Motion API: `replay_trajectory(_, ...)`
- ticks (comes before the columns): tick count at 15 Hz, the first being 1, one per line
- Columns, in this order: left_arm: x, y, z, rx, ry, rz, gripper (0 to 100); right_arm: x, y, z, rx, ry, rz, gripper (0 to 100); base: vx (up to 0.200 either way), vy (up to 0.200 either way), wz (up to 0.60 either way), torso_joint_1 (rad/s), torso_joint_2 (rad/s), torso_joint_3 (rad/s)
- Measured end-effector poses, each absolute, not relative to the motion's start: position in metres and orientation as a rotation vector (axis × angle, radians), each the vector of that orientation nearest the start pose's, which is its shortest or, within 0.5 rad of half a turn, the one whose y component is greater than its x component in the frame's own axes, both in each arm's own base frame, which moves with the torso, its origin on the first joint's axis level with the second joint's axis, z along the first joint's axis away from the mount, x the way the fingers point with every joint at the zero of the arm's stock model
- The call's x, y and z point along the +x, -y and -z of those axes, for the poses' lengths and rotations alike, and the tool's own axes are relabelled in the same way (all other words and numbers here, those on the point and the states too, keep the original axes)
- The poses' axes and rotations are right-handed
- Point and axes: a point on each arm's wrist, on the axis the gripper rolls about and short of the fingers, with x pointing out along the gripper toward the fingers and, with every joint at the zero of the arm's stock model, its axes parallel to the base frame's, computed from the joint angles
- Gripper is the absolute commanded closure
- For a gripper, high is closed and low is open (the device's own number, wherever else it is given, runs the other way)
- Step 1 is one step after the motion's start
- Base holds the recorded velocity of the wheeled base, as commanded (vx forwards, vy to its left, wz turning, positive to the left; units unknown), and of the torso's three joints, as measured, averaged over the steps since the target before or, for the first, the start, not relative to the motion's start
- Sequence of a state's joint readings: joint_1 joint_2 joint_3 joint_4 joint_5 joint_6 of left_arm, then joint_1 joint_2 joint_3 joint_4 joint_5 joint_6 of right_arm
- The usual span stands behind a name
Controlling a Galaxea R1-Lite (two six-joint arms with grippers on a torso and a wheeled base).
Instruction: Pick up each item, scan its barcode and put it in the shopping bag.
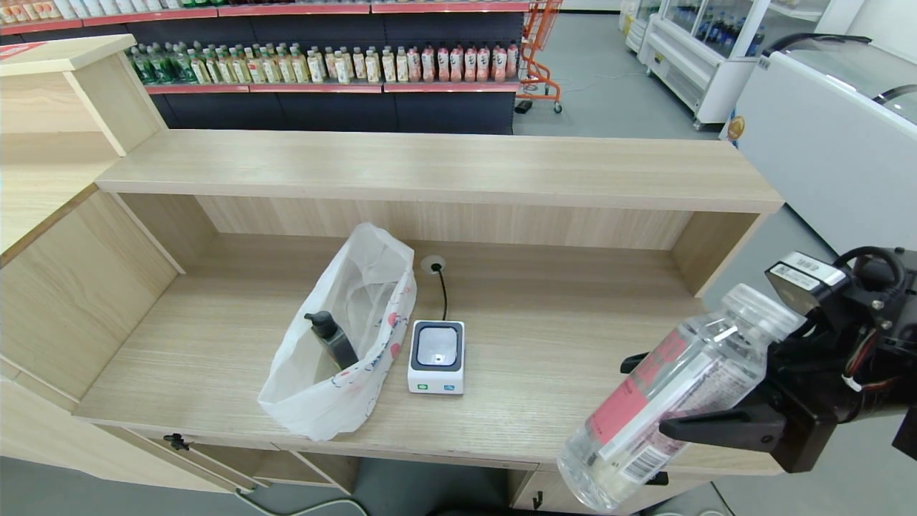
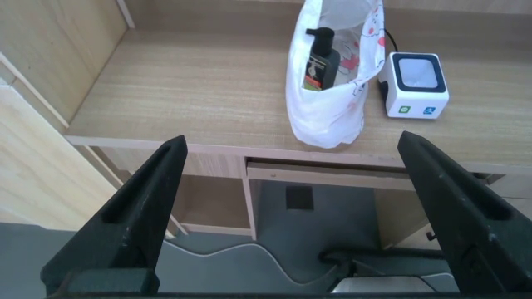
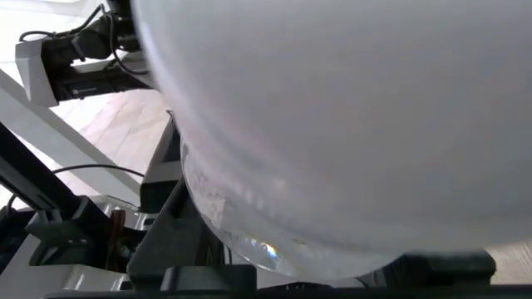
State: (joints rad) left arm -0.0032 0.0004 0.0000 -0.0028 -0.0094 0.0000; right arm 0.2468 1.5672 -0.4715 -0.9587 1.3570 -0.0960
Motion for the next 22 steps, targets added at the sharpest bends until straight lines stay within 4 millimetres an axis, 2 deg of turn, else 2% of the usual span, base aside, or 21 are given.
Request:
replay_trajectory(9, -0.023, 0.0, -0.076, 0.0, 0.002, 0.013, 0, 0.202, -0.098, -0.152, 0.068, -0.209, -1.617, 100, 0.0, 0.0, 0.0, 0.0, 0.0, 0.0)
replay_trajectory(14, -0.023, 0.0, -0.076, 0.0, 0.002, 0.013, 0, 0.198, -0.1, -0.145, 0.107, -0.322, -1.584, 100, 0.0, 0.0, 0.0, 0.0, 0.0, 0.0)
replay_trajectory(22, -0.023, 0.0, -0.076, 0.0, 0.002, 0.013, 0, 0.191, -0.113, -0.156, 0.091, -0.325, -1.632, 100, 0.0, 0.0, 0.0, 0.0, 0.0, 0.0)
